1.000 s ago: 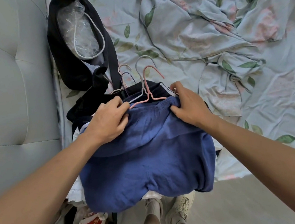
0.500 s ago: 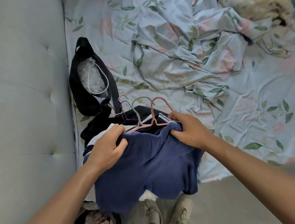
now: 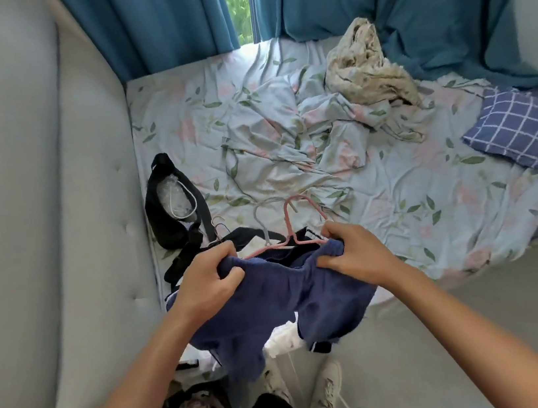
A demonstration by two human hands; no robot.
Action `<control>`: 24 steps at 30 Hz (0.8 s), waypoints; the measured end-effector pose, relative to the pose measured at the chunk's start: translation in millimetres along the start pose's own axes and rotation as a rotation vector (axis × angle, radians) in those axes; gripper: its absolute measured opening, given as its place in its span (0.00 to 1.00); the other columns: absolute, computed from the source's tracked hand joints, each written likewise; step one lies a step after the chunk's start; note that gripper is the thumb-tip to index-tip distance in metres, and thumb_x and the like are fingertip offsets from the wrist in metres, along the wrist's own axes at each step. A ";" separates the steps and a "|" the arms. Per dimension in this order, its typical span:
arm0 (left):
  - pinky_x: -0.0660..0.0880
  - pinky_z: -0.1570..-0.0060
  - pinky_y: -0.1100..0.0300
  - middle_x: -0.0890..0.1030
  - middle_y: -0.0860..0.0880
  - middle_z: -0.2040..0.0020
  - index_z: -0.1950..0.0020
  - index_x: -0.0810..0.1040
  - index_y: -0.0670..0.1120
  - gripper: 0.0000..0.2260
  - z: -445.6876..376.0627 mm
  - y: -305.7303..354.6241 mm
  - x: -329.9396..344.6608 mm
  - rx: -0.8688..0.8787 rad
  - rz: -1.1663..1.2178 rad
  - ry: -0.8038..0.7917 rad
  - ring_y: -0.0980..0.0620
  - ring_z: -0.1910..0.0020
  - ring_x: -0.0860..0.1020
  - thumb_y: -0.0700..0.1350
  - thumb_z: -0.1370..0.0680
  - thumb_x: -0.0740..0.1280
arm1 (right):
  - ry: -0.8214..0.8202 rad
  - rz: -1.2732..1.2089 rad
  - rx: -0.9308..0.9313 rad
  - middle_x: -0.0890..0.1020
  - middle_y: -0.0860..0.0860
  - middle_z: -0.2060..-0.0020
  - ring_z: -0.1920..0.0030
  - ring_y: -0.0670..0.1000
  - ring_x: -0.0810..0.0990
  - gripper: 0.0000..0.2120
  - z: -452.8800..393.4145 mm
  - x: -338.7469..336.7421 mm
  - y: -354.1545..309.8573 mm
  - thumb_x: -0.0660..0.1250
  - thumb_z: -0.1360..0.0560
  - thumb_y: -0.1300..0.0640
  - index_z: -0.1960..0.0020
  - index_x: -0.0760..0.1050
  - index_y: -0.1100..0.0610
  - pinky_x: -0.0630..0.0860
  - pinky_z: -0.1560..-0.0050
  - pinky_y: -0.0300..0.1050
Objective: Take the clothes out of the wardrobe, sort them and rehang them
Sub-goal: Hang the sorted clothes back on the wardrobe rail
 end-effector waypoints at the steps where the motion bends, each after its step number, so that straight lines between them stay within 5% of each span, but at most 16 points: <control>1: 0.69 0.64 0.44 0.69 0.46 0.67 0.63 0.65 0.48 0.06 -1.8 17.1 -3.9 0.032 0.000 -0.026 0.46 0.66 0.68 0.47 0.30 0.62 | 0.044 -0.008 0.014 0.69 0.46 0.69 0.67 0.46 0.66 0.17 11.1 -13.7 -4.7 0.72 0.33 0.46 0.62 0.64 0.51 0.67 0.63 0.49; 6: 0.68 0.61 0.50 0.72 0.45 0.65 0.61 0.68 0.48 0.08 -18.5 95.3 -9.8 0.202 0.000 -0.195 0.55 0.65 0.68 0.47 0.24 0.65 | 0.314 -0.019 0.096 0.67 0.45 0.71 0.68 0.46 0.65 0.20 65.7 -75.9 -15.3 0.72 0.35 0.44 0.65 0.62 0.50 0.65 0.64 0.49; 12: 0.71 0.56 0.52 0.73 0.52 0.65 0.60 0.71 0.48 0.20 -36.7 164.5 11.3 0.448 -0.002 -0.331 0.58 0.63 0.70 0.62 0.19 0.63 | 0.558 0.011 0.220 0.67 0.48 0.70 0.68 0.47 0.65 0.22 137.8 -120.9 -19.9 0.73 0.36 0.41 0.64 0.64 0.54 0.66 0.65 0.50; 24: 0.67 0.61 0.62 0.70 0.39 0.64 0.61 0.72 0.40 0.17 45.7 302.2 114.5 0.806 0.079 -0.767 0.55 0.65 0.68 0.48 0.17 0.70 | 1.042 -0.045 0.599 0.78 0.42 0.67 0.65 0.47 0.75 0.16 397.7 -102.6 -13.0 0.77 0.33 0.42 0.60 0.72 0.47 0.75 0.61 0.51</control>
Point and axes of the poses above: each hand's wrist, its own z-axis away from the middle knuckle, its own x-axis out of the palm, y = z × x, the point moved 5 cm from there along -z, towards the middle knuckle
